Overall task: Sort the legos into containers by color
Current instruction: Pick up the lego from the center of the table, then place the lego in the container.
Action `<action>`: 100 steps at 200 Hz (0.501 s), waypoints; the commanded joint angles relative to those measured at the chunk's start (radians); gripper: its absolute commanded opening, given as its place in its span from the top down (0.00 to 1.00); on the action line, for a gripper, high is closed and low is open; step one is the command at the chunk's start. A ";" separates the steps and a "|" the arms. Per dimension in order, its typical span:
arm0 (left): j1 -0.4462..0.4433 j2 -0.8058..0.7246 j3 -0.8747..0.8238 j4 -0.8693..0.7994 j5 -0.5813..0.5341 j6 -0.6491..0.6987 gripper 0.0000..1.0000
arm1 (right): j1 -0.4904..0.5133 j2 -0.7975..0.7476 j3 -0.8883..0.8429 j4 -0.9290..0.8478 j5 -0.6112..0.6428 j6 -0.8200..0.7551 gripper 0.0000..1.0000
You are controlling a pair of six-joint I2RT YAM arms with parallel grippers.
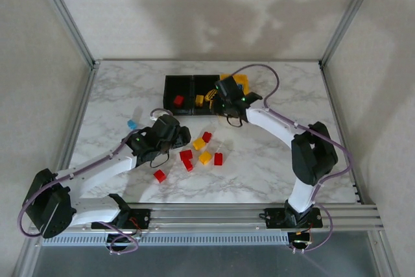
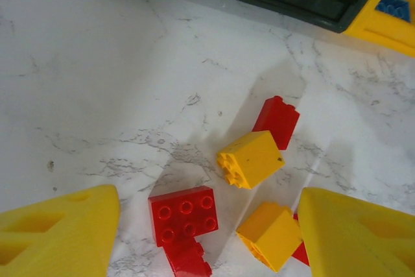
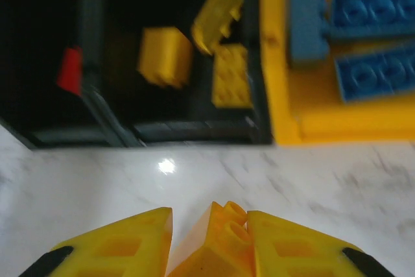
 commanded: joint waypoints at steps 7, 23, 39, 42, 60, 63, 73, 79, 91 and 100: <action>0.014 -0.039 -0.023 0.005 0.002 -0.022 0.27 | 0.006 0.143 0.159 -0.060 0.016 -0.048 0.75; 0.016 -0.058 -0.031 0.003 0.002 -0.025 0.27 | 0.000 0.213 0.249 -0.072 0.019 -0.054 0.74; 0.019 -0.073 -0.039 -0.001 0.000 -0.028 0.27 | -0.013 0.286 0.336 -0.086 0.018 -0.050 0.74; 0.020 -0.075 -0.040 -0.001 0.000 -0.027 0.27 | -0.016 0.299 0.350 -0.086 0.017 -0.048 0.74; 0.023 -0.081 -0.047 -0.003 0.000 -0.030 0.27 | -0.033 0.372 0.442 -0.098 -0.004 -0.025 0.73; 0.025 -0.081 -0.048 -0.003 0.001 -0.029 0.27 | -0.035 0.387 0.457 -0.098 -0.007 -0.023 0.73; 0.026 -0.083 -0.051 -0.004 0.001 -0.030 0.27 | -0.042 0.425 0.501 -0.101 -0.019 -0.013 0.73; 0.026 -0.084 -0.054 -0.002 0.002 -0.033 0.27 | -0.046 0.448 0.531 -0.103 -0.024 -0.009 0.73; 0.027 -0.087 -0.059 0.002 0.005 -0.034 0.28 | -0.053 0.495 0.591 -0.118 -0.035 0.003 0.73; 0.028 -0.090 -0.063 0.003 0.005 -0.035 0.28 | -0.058 0.525 0.634 -0.131 -0.042 0.007 0.73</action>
